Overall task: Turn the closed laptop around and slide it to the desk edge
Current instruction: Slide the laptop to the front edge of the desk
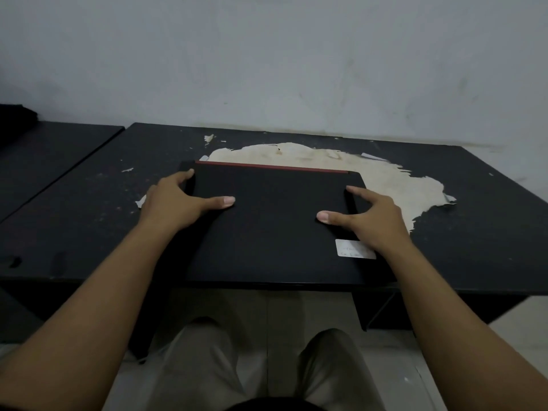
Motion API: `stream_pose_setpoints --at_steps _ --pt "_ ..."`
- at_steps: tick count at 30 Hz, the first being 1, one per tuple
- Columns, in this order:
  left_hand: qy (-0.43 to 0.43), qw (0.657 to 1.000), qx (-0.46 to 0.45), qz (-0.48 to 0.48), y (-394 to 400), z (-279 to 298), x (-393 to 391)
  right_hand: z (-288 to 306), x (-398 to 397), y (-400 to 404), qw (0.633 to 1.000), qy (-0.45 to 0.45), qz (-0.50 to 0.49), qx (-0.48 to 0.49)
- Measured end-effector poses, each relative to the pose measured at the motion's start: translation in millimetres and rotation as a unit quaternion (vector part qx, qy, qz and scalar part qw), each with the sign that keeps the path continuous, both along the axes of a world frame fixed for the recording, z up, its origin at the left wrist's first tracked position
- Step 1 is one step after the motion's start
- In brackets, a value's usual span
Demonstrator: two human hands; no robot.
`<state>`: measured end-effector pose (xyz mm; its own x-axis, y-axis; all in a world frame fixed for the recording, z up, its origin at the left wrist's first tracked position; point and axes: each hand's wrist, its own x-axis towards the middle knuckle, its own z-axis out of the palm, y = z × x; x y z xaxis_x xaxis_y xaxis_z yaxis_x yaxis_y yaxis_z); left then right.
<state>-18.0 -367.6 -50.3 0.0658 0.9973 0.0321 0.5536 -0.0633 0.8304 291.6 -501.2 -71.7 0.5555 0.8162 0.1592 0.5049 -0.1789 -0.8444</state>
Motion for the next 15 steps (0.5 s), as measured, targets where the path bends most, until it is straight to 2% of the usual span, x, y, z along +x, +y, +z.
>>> stream_pose_setpoints --at_steps 15 --pt "0.045 0.998 0.015 0.035 -3.3 -6.9 10.4 -7.9 1.1 4.6 0.999 -0.033 -0.004 -0.015"
